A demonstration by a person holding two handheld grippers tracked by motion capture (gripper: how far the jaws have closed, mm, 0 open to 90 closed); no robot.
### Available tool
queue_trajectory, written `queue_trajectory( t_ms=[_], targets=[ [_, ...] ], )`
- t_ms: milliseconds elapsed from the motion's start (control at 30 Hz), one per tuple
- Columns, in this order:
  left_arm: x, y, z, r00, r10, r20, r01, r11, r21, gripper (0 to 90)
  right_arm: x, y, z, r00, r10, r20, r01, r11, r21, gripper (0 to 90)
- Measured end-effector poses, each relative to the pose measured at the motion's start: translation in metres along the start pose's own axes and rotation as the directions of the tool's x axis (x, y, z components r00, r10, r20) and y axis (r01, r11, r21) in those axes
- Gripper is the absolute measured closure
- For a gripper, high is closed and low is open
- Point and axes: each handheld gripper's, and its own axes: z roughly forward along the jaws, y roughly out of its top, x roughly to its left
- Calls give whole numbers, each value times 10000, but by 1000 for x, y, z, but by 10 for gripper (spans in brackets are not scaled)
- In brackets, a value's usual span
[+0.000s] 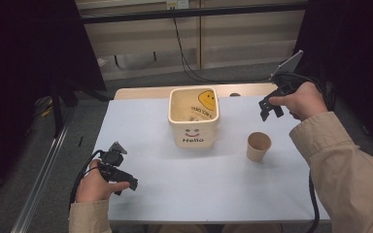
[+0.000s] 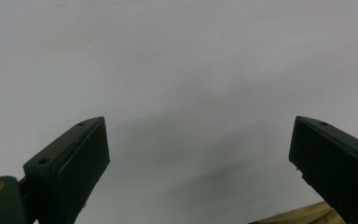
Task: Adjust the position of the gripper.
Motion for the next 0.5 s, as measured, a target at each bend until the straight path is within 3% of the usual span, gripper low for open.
queue_trajectory(
  t_ms=[300, 500],
  targets=[
    [1, 0, -1, 9999, 126, -1, -126, 9999, 39, 47, 10, 3, -7, 10000, -41, 11, 41, 9999, -145, 64],
    [1, 0, -2, 9999, 164, -35, -164, 9999, 5, 47, 25, 7, -8, 9999, -145, -13, 145, 9999, -49, 62]
  ],
)
